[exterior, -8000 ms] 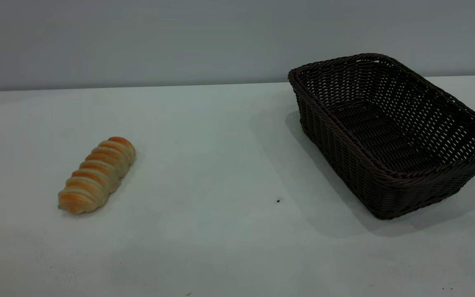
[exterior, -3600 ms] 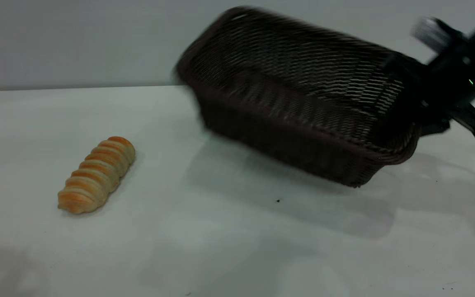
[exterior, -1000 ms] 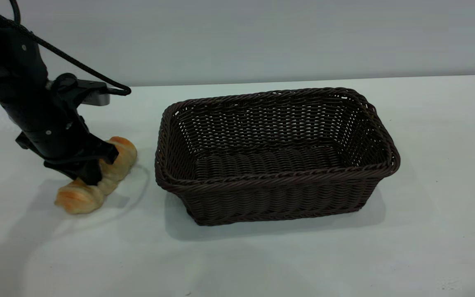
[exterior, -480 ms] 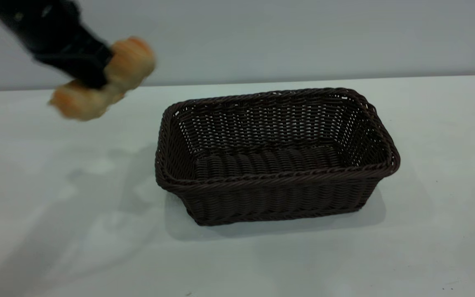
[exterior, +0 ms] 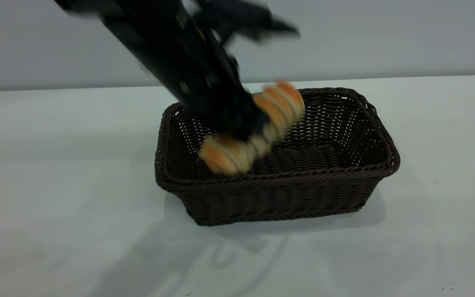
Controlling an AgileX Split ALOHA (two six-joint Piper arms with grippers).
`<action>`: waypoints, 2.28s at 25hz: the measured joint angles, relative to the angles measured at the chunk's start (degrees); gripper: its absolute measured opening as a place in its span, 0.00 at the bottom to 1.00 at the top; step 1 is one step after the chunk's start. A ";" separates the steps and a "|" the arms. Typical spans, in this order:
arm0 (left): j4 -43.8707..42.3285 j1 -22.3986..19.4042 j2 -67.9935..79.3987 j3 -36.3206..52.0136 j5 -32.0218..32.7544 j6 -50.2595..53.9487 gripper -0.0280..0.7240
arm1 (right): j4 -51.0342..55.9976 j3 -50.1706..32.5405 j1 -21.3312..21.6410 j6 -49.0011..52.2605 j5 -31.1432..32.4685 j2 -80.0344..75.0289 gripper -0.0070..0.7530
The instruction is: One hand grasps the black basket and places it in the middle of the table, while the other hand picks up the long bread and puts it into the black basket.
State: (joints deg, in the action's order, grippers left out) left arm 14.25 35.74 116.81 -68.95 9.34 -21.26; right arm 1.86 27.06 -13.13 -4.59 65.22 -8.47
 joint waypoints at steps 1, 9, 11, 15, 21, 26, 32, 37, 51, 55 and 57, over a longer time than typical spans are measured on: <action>0.00 0.33 1.60 0.00 -1.33 -0.05 0.15 | -0.03 0.00 0.00 0.00 -0.04 0.00 0.63; 0.00 0.07 6.09 0.00 -4.79 -0.05 0.30 | -0.06 0.00 0.00 0.00 -0.06 0.00 0.61; 0.00 -0.19 5.85 0.00 -4.82 -0.05 0.44 | -0.06 0.00 0.00 0.00 -0.06 0.00 0.60; -0.05 -0.93 2.48 0.00 -2.70 -0.05 0.76 | -0.06 0.00 0.00 0.00 -0.11 0.00 0.57; -2.42 -2.42 -11.84 0.00 9.41 -0.05 0.91 | -0.06 0.00 0.00 0.00 -0.11 0.00 0.56; -5.56 -2.47 -29.34 0.00 27.51 0.58 0.87 | -0.30 0.00 0.00 0.00 -0.11 0.00 0.56; -7.09 -2.47 -47.23 0.06 48.33 4.90 0.81 | -0.30 0.00 0.00 -0.05 -0.11 0.00 0.56; -12.35 -2.47 -58.64 2.38 57.53 11.83 0.80 | -0.30 0.00 0.00 -0.05 -0.11 0.00 0.56; -14.25 -2.47 -93.30 38.47 56.85 19.72 0.80 | -0.30 0.00 0.00 -0.05 -0.11 0.00 0.68; -14.25 -2.47 -99.40 41.10 55.32 20.89 0.80 | -0.30 0.00 0.00 -0.05 -0.11 0.00 0.68; -14.25 -2.47 -101.17 41.10 55.14 20.89 0.80 | -0.30 0.00 0.00 -0.05 -0.11 0.00 0.68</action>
State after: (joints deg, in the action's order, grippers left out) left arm 0.00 33.27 15.64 -27.85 64.48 -0.37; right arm 1.55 27.06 -13.13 -4.65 65.11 -8.47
